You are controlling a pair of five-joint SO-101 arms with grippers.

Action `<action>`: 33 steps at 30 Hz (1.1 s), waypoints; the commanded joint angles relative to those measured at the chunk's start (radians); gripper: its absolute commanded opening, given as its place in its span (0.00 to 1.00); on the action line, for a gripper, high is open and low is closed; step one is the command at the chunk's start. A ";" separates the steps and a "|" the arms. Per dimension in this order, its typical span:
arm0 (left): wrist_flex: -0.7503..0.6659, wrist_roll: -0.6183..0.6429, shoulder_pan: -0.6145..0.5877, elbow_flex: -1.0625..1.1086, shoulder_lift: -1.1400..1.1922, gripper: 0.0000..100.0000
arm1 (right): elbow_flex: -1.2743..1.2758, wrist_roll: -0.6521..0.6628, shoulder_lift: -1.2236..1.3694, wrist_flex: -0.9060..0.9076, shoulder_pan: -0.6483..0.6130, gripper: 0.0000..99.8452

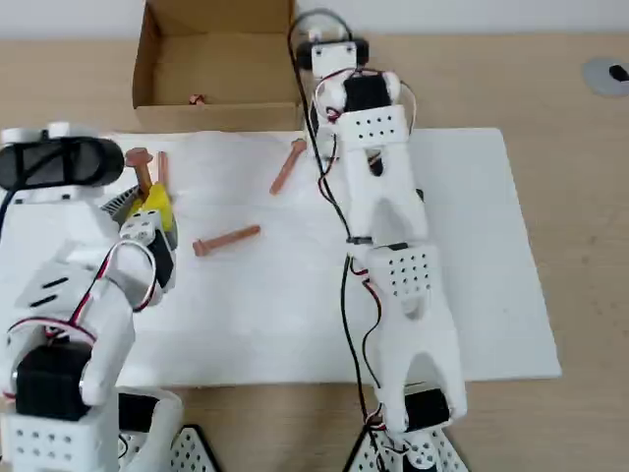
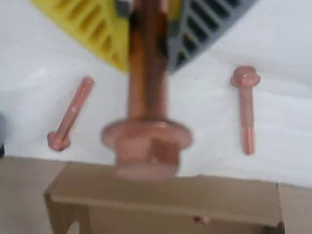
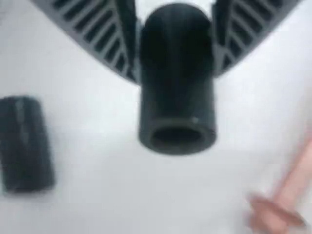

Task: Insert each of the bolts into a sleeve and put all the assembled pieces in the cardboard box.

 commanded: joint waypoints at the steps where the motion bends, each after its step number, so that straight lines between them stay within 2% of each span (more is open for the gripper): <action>1: 0.000 -0.003 0.008 -0.005 -0.045 0.00 | -0.213 0.084 -0.016 0.012 -0.001 0.01; 4: 0.002 -0.003 0.008 -0.005 -0.085 0.00 | -0.260 0.130 -0.035 0.014 -0.015 0.01; 11: -0.002 0.000 0.008 0.005 -0.145 0.00 | -0.245 0.132 -0.266 0.014 -0.059 0.01; 21: -0.068 0.002 0.008 -0.002 -0.151 0.00 | -0.206 0.135 -0.723 0.015 -0.291 0.01; 27: -0.152 0.000 0.009 -0.015 -0.220 0.00 | 0.031 0.135 -0.963 0.015 -0.344 0.01; 33: -0.210 -0.002 0.009 -0.015 -0.263 0.00 | 0.487 0.132 -1.291 0.014 -0.344 0.01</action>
